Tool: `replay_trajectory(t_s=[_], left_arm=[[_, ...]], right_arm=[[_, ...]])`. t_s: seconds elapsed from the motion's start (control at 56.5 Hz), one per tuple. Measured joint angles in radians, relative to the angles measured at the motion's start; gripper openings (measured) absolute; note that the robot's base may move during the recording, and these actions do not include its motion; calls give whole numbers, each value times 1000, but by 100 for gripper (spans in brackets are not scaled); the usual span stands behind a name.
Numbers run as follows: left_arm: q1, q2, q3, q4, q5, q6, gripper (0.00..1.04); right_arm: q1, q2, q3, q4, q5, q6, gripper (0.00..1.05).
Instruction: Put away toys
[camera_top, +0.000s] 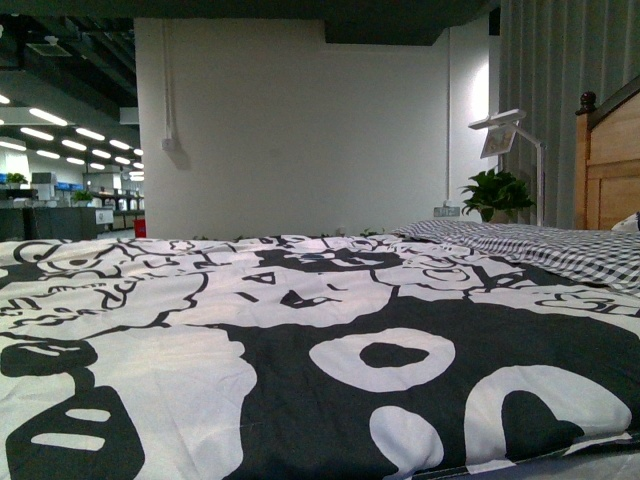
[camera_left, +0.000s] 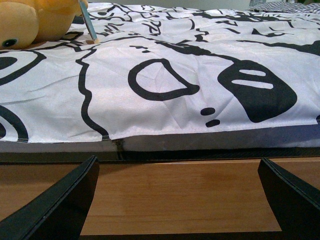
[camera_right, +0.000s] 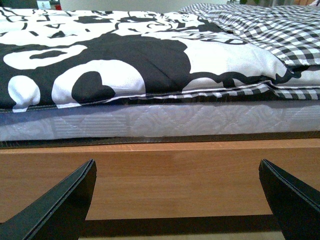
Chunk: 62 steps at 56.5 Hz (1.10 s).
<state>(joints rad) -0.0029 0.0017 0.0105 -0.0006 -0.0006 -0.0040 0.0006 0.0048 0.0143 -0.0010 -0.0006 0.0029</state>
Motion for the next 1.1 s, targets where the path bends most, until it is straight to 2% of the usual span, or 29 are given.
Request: replay_trajectory(t_s=[1.097], left_arm=[[0,-1,0,-2,1,0,98]], right_arm=[[0,-1,0,0,2,0,98]])
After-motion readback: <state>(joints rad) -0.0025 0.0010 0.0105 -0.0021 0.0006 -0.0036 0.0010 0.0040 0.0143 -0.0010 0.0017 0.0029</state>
